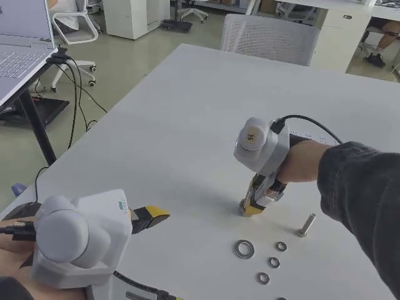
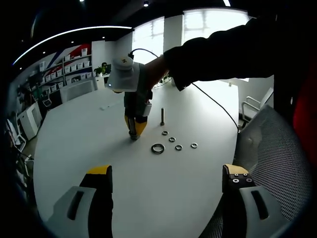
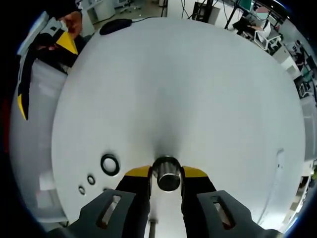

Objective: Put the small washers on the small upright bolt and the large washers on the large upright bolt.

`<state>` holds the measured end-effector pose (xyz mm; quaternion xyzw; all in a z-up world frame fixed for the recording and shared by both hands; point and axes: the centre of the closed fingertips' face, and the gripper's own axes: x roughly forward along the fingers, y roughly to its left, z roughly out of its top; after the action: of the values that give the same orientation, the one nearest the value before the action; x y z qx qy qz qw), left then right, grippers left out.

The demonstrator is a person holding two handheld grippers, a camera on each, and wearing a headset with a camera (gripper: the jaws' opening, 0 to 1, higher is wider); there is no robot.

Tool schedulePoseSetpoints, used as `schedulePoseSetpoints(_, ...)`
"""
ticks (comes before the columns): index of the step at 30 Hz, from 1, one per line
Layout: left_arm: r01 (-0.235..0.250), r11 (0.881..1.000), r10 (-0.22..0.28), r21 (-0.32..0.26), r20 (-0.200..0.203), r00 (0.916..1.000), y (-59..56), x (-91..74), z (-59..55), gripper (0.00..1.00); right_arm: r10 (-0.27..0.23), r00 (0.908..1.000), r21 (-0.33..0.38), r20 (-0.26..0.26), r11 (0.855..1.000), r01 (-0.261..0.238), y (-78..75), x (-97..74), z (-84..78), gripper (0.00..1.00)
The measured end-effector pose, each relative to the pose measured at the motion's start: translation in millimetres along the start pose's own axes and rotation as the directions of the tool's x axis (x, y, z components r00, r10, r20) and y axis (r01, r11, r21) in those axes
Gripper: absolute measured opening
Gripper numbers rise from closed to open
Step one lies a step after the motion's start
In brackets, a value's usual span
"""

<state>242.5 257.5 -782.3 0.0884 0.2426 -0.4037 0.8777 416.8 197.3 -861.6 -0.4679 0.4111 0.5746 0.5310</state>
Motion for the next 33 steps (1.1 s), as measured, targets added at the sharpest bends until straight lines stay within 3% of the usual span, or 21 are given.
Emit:
schedulePoseSetpoints(17, -0.064, 0.997, 0.065, -0.032, 0.028, 0.9975, 14.8, -3.3, 1.4, 0.92, -0.001, 1.0000, 0.004, 0.001, 1.000, 0.001, -0.9, 3.0, -0.7, 0.23)
schedulePoseSetpoints(27, -0.059, 0.997, 0.061, -0.048, 0.036, 0.9975, 15.1, -1.6, 2.1, 0.92, -0.001, 1.0000, 0.005, 0.003, 1.000, 0.001, -0.1, 3.8, 0.1, 0.23)
schedulePoseSetpoints(33, -0.068, 0.997, 0.068, -0.024, 0.020, 0.9975, 17.2, -2.3, -0.2, 0.91, 0.003, 1.0000, 0.002, 0.001, 1.000, -0.003, 0.7, 4.9, 0.8, 0.24)
